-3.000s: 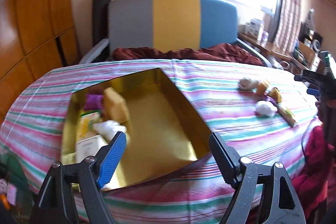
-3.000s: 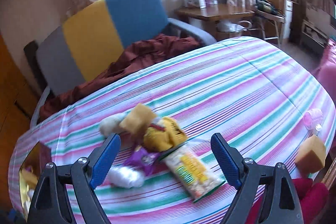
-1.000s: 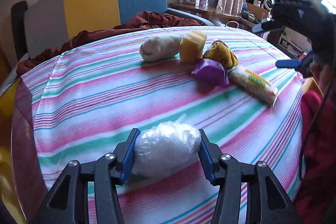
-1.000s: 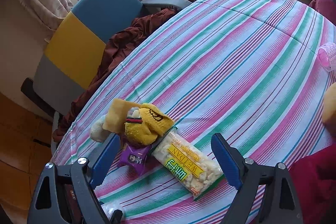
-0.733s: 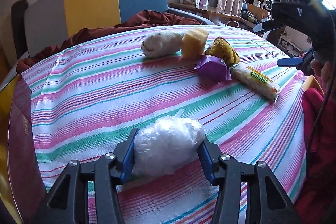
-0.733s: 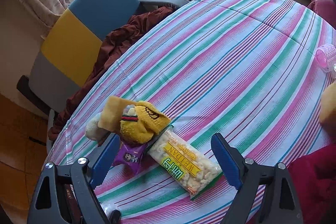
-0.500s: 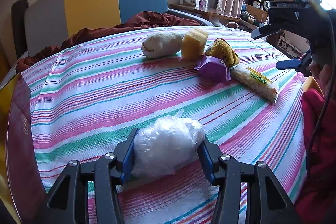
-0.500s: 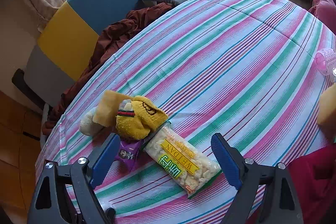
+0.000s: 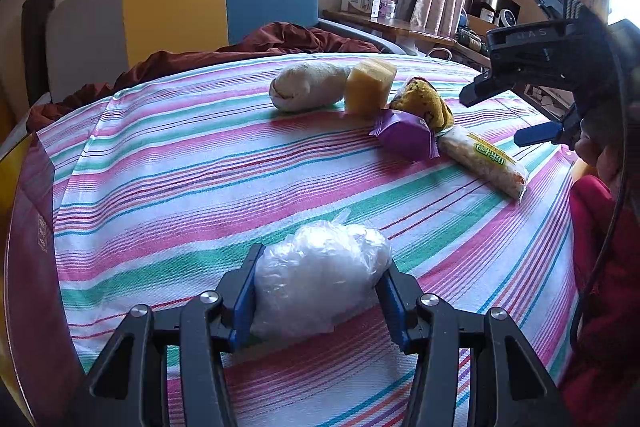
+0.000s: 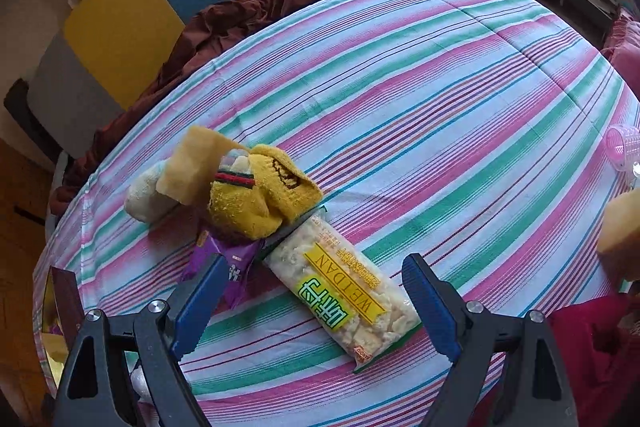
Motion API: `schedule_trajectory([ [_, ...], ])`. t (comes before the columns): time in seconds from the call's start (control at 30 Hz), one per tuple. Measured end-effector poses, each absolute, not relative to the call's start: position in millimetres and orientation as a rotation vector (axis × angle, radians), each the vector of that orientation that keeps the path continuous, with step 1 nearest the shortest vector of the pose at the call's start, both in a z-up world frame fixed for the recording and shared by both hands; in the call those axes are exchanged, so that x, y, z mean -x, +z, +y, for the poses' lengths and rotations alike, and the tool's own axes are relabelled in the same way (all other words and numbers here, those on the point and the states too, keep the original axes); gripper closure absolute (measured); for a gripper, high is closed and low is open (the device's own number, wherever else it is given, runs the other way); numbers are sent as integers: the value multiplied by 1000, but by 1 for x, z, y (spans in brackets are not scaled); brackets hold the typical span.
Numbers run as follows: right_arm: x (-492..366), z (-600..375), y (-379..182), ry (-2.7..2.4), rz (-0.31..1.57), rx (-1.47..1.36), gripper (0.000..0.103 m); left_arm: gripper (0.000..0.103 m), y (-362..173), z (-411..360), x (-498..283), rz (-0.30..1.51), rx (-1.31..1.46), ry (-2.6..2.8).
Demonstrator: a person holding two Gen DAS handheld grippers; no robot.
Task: Organize objects
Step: 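Grasp the second yellow sponge with the right tool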
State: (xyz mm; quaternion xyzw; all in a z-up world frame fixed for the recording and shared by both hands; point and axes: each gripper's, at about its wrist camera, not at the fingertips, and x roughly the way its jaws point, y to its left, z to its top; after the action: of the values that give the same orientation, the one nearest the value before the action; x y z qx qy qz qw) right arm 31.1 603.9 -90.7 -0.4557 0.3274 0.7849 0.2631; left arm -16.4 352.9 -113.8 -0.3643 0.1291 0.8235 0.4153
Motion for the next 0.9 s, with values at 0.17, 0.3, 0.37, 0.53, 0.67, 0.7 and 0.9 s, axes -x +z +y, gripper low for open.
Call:
schedule_trajectory([
  [0.17, 14, 576, -61, 2273, 548, 1322, 13, 49, -114, 352, 17, 311, 919, 2061],
  [0.3, 66, 548, -52, 2396, 181, 1432, 13, 49, -114, 352, 18, 301, 922, 2056],
  [0.37, 86, 543, -60, 2388, 46, 1492, 13, 49, -114, 351, 19, 295, 924, 2054],
  [0.53, 123, 543, -87, 2319, -149, 1611, 13, 49, -114, 351, 19, 293, 924, 2052],
  [0.67, 132, 556, -100, 2307, -53, 1621, 34, 49, -114, 351, 19, 293, 924, 2052],
  [0.7, 129, 558, -97, 2338, 17, 1594, 42, 48, -114, 351, 19, 293, 924, 2052],
  [0.9, 93, 546, -56, 2501, 292, 1362, 45, 48, -114, 353, 18, 300, 921, 2055],
])
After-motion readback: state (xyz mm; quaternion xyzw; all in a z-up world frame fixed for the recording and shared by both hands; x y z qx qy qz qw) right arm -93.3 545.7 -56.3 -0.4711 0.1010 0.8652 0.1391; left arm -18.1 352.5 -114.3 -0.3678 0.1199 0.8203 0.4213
